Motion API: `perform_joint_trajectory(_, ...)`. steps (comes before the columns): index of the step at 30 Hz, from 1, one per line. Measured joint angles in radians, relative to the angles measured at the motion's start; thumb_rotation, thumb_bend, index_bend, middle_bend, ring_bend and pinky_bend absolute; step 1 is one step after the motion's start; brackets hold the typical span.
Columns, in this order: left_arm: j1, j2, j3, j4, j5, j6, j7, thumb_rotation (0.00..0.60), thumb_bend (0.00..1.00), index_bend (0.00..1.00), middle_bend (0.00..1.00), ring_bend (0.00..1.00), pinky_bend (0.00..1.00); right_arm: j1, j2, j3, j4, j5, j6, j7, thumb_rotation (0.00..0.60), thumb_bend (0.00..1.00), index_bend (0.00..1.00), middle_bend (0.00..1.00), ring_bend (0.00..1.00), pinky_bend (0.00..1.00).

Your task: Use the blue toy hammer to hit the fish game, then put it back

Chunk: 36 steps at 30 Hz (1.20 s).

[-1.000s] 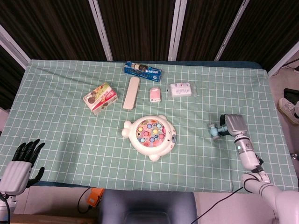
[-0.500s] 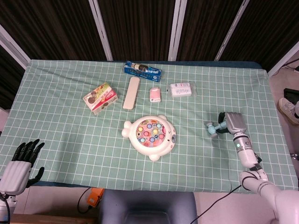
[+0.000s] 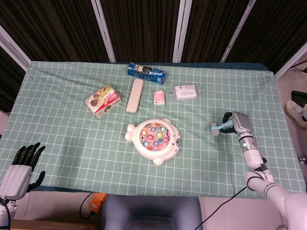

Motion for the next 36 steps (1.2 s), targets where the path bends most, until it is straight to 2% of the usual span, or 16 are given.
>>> perform_joint_trajectory(23, -0.007, -0.006, -0.003, -0.001, -0.011, -0.014, 0.016, 0.6, 0.42, 0.0, 0.02, 0.0, 0.06, 0.032, -0.022, 0.031, 0.082, 0.049, -0.061, -0.04, 0.6, 0.34, 0.66, 0.58, 0.62, 0.62)
perform_joint_trajectory(36, -0.012, -0.01, -0.005, 0.0, -0.019, -0.024, 0.024, 0.6, 0.42, 0.0, 0.04, 0.0, 0.06, 0.065, -0.04, 0.051, 0.141, 0.087, -0.118, -0.088, 0.6, 0.33, 0.57, 0.53, 0.57, 0.57)
